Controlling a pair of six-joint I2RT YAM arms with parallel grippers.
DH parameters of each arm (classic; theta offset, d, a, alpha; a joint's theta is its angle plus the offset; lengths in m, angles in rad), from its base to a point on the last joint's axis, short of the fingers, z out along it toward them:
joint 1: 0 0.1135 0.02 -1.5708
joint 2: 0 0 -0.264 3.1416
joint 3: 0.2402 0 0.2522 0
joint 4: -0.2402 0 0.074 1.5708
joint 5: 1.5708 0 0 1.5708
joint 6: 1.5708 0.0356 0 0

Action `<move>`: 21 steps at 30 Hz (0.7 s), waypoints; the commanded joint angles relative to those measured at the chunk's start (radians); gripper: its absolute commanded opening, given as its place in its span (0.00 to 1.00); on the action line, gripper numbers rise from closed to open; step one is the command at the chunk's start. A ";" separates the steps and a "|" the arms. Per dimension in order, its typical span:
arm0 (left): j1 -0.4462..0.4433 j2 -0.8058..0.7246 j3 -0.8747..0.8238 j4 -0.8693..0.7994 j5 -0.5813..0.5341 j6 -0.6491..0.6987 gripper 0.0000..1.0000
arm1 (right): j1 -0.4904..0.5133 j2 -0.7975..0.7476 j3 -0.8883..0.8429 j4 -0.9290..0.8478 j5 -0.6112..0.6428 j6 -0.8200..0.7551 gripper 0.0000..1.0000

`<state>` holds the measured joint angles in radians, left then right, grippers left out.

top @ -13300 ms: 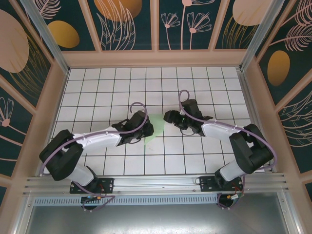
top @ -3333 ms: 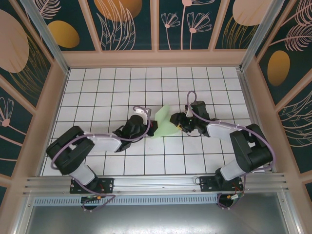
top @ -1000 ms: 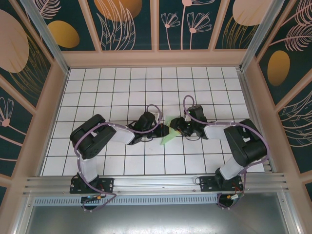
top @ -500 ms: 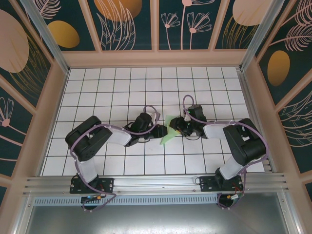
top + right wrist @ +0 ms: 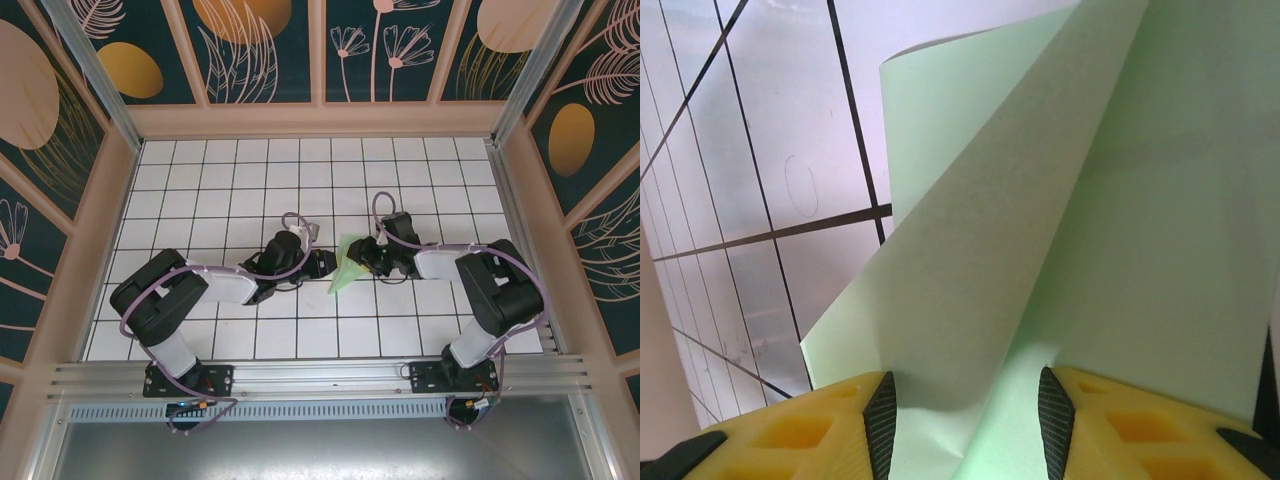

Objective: Fold a paper plane with a square sheet of paper (pick it up from the middle)
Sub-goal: Fourth fold the wing at the center of the table.

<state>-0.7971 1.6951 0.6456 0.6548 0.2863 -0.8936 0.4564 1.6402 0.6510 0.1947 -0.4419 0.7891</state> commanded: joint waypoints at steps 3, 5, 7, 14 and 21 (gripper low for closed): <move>-0.020 0.061 0.042 0.039 0.045 -0.005 0.18 | 0.010 0.069 0.014 -0.102 0.085 -0.038 0.47; -0.021 0.078 0.052 0.035 0.057 -0.001 0.17 | 0.012 0.080 0.022 -0.110 0.084 -0.039 0.47; -0.021 0.089 0.055 0.034 0.063 0.002 0.16 | 0.014 0.088 0.028 -0.117 0.086 -0.041 0.48; -0.022 0.129 0.081 -0.014 0.049 0.006 0.14 | 0.018 0.105 0.041 -0.131 0.084 -0.047 0.49; -0.020 0.132 0.094 -0.072 0.004 0.005 0.13 | 0.021 0.118 0.047 -0.141 0.079 -0.060 0.49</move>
<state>-0.8158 1.8122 0.7147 0.6167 0.3141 -0.8955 0.4679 1.6859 0.7185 0.1539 -0.4374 0.7677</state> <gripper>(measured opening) 0.134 0.490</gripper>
